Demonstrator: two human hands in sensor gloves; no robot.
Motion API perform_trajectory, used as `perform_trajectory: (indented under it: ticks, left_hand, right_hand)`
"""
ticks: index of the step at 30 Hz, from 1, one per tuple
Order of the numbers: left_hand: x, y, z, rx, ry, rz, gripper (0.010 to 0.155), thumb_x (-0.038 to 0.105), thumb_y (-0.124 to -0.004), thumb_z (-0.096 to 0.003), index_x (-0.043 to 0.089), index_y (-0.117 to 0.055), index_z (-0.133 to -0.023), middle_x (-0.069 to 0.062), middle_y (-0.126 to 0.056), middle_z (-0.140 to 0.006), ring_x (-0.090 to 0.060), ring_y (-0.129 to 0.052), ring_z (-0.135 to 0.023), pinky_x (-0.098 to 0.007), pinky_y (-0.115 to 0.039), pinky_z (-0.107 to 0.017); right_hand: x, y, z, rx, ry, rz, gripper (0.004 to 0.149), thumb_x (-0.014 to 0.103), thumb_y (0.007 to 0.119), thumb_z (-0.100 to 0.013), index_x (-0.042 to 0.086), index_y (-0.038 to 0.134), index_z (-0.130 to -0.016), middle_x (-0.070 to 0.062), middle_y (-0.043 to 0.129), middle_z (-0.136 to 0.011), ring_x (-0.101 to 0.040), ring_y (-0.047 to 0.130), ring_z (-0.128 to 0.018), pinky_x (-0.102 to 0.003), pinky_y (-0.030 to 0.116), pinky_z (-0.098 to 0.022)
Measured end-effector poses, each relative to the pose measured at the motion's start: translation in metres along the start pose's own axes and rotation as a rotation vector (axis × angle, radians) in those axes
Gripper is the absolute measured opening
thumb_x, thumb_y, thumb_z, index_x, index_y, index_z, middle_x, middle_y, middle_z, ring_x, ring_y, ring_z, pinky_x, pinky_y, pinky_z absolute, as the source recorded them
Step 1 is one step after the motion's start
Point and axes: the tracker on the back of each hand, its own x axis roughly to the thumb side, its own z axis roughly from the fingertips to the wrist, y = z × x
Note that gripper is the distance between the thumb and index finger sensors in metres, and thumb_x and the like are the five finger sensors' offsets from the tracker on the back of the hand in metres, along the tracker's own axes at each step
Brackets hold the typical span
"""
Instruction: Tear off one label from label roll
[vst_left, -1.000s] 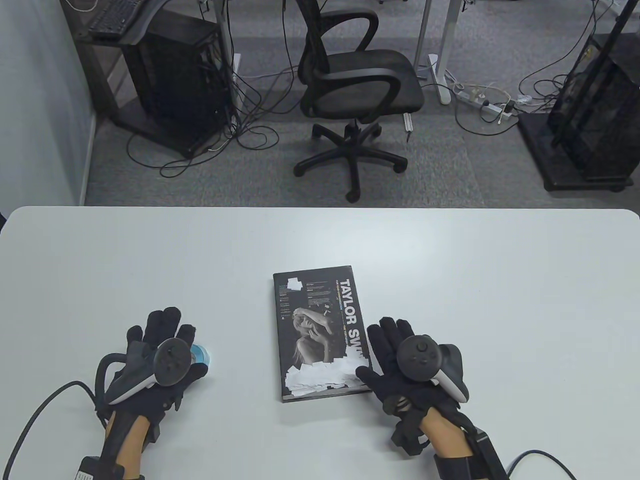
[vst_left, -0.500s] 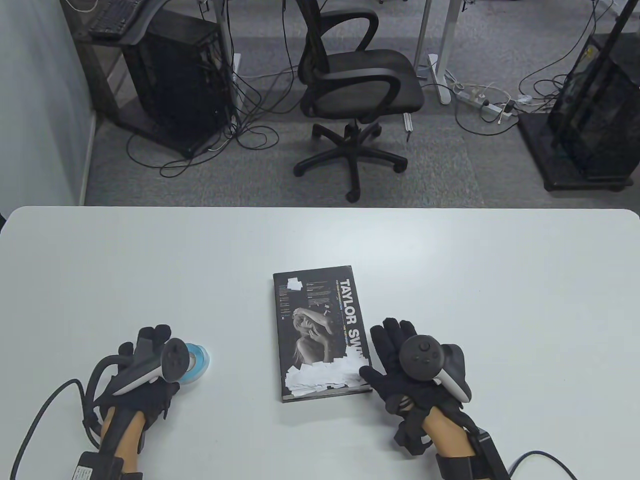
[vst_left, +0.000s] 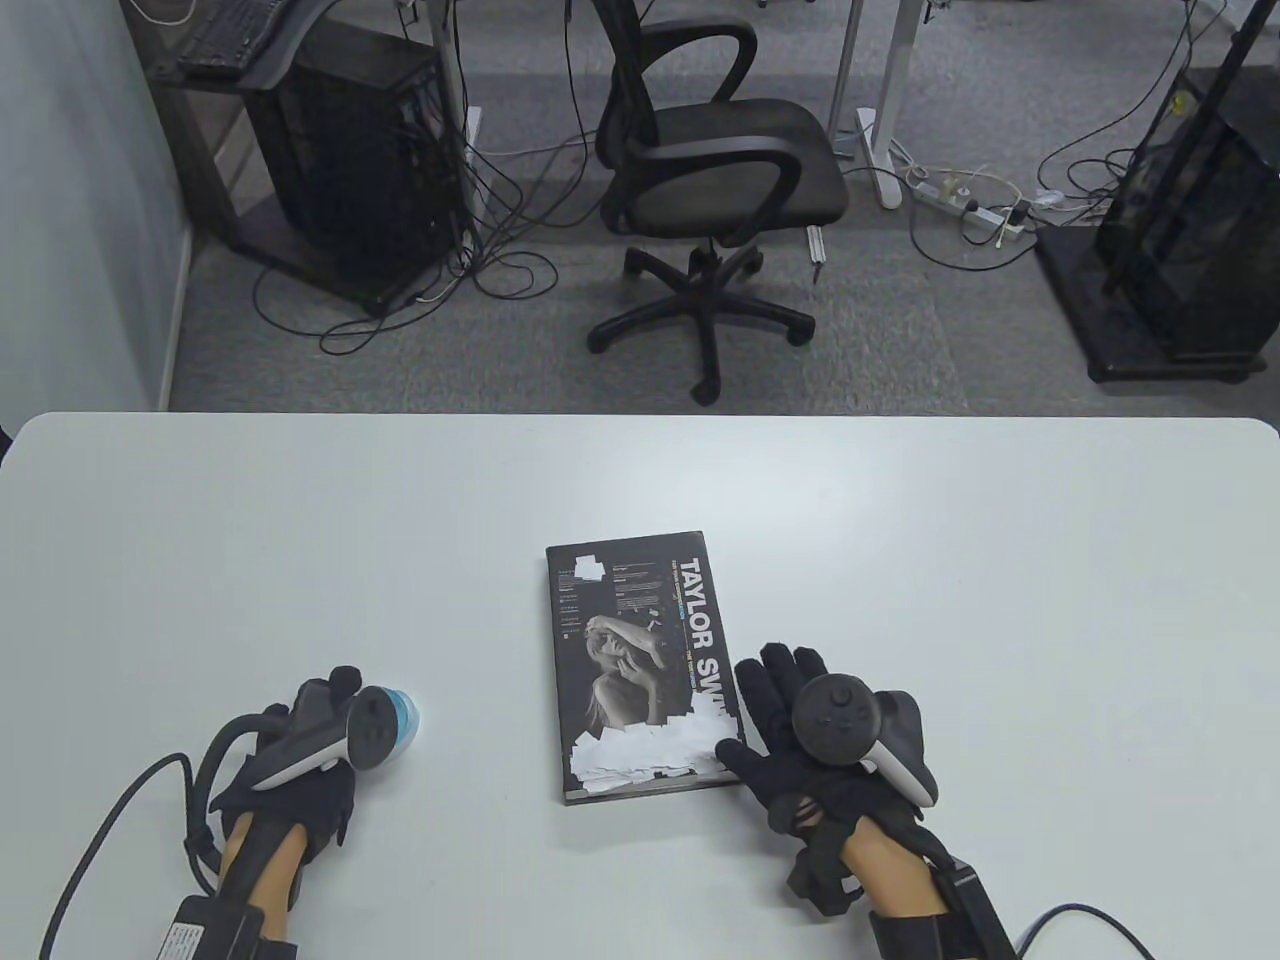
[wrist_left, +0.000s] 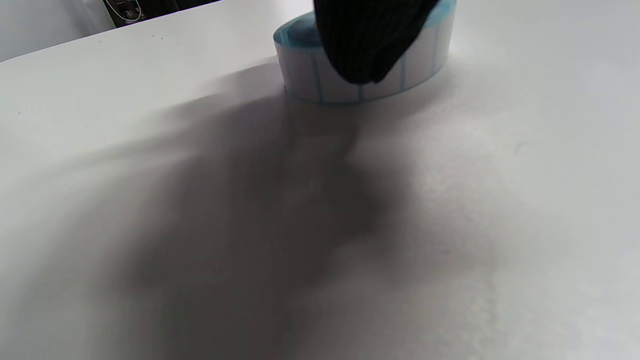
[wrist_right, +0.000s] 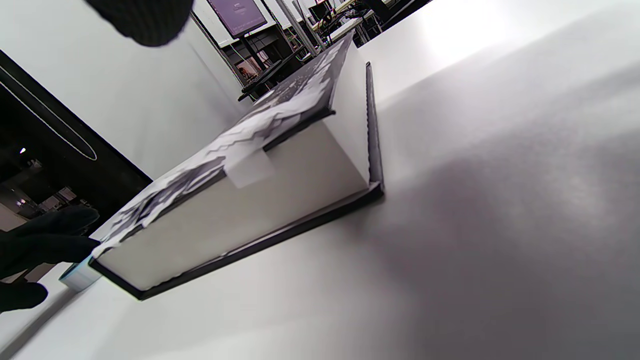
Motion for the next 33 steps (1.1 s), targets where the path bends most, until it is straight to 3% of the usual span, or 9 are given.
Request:
perform_trajectory:
  ticks: [10,19,25,33]
  left_hand:
    - [-0.008,-0.004,-0.011,0.086,-0.021,0.078,0.054,0.035,-0.079,-0.0448,0.026,-0.063,-0.095,-0.008,-0.033,-0.115,-0.03,-0.069,-0.103,-0.05,-0.064,-0.07]
    - [-0.007,-0.003,-0.012,0.162,-0.028,0.121,0.057,0.056,-0.075,-0.0414,0.021,-0.07,-0.087,-0.009,-0.04,-0.114,-0.031,-0.075,-0.098,-0.051,-0.067,-0.067]
    - [-0.009,0.0,-0.011,0.253,-0.046,0.174,0.059,0.061,-0.075,-0.0384,0.018,-0.077,-0.078,-0.007,-0.052,-0.111,-0.032,-0.084,-0.091,-0.051,-0.074,-0.063]
    - [-0.011,0.004,-0.008,0.281,-0.119,0.321,0.063,0.064,-0.07,-0.0355,0.016,-0.079,-0.074,-0.007,-0.057,-0.109,-0.032,-0.089,-0.086,-0.051,-0.077,-0.06]
  right_hand:
    - [0.002,0.002,-0.001,0.018,0.002,0.004,0.076,0.057,0.07,-0.043,0.031,0.032,-0.104,-0.006,0.014,-0.111,-0.039,0.009,-0.105,-0.069,0.003,-0.064]
    - [0.002,0.003,-0.001,0.028,0.008,0.009,0.076,0.057,0.07,-0.043,0.031,0.032,-0.104,-0.006,0.014,-0.111,-0.039,0.009,-0.105,-0.069,0.003,-0.064]
    - [0.003,0.005,-0.001,0.044,0.009,0.012,0.076,0.057,0.07,-0.043,0.03,0.033,-0.104,-0.006,0.014,-0.111,-0.039,0.009,-0.104,-0.069,0.003,-0.064]
    - [0.005,0.007,-0.002,0.053,0.003,0.016,0.076,0.056,0.07,-0.043,0.03,0.033,-0.104,-0.006,0.014,-0.111,-0.039,0.009,-0.104,-0.068,0.003,-0.064]
